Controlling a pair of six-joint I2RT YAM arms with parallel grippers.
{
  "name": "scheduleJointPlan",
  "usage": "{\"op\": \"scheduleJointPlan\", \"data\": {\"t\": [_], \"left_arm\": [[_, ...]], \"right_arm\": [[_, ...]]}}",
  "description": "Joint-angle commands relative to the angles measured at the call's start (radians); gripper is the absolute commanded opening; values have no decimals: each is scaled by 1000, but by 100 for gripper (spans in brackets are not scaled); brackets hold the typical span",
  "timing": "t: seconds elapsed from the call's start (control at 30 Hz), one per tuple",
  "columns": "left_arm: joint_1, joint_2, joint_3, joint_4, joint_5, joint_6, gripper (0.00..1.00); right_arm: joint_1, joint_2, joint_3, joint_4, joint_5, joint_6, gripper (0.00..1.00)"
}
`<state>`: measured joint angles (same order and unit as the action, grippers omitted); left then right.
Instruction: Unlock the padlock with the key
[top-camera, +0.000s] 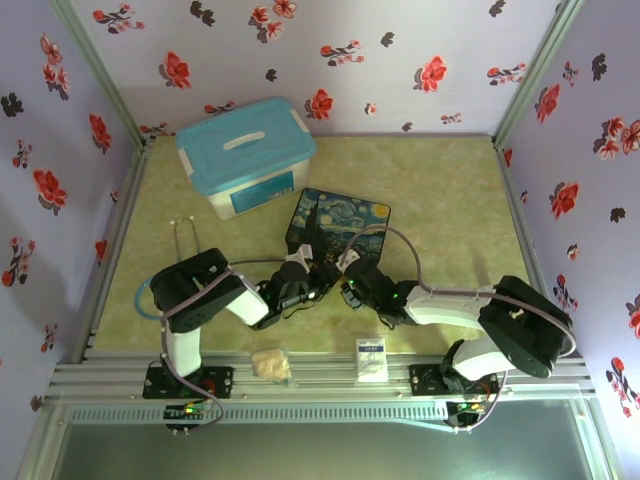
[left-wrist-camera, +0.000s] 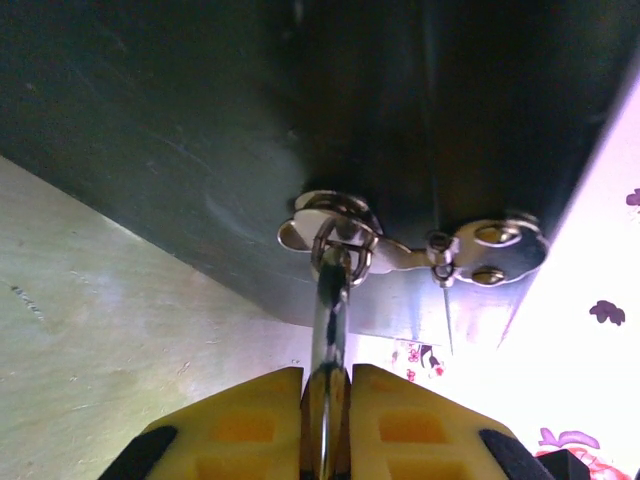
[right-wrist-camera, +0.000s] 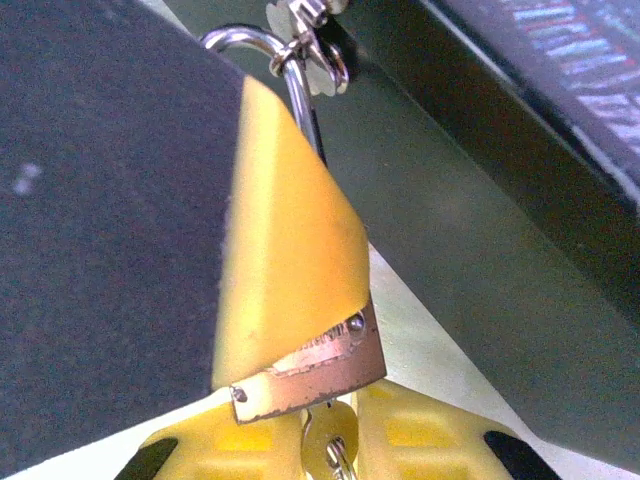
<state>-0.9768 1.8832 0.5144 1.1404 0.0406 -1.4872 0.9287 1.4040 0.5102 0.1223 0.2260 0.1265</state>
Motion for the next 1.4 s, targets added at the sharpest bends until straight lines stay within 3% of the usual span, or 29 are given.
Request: {"op": "scheduleJointPlan", "data": {"t": [0.0, 0.23, 0.43, 0.73, 0.87, 0.97, 1.1, 1.37], "left_arm": [[1, -6, -24, 23, 53, -13, 0], [19, 13, -49, 33, 58, 1, 0], [21, -3, -39, -33, 51, 56, 14], [18, -90, 31, -314, 16, 208, 26], [17, -142, 63, -441, 3, 266, 24], [15, -176, 84, -548, -16, 313, 16], [30, -192, 61, -548, -20, 313, 11], [33, -240, 109, -746, -49, 416, 10]], "right_arm": [[-2, 14, 18, 64, -22, -14, 14], [-33, -17, -55, 161, -206, 57, 10], [-91, -25, -90, 227, -373, 118, 9], [-98, -22, -122, 265, -411, 153, 9], [-101, -16, -118, 258, -396, 171, 10], [-103, -13, -108, 233, -392, 179, 21], [-126, -46, -111, 188, -387, 206, 38], [-216, -175, -184, 244, -363, 341, 46]]}}
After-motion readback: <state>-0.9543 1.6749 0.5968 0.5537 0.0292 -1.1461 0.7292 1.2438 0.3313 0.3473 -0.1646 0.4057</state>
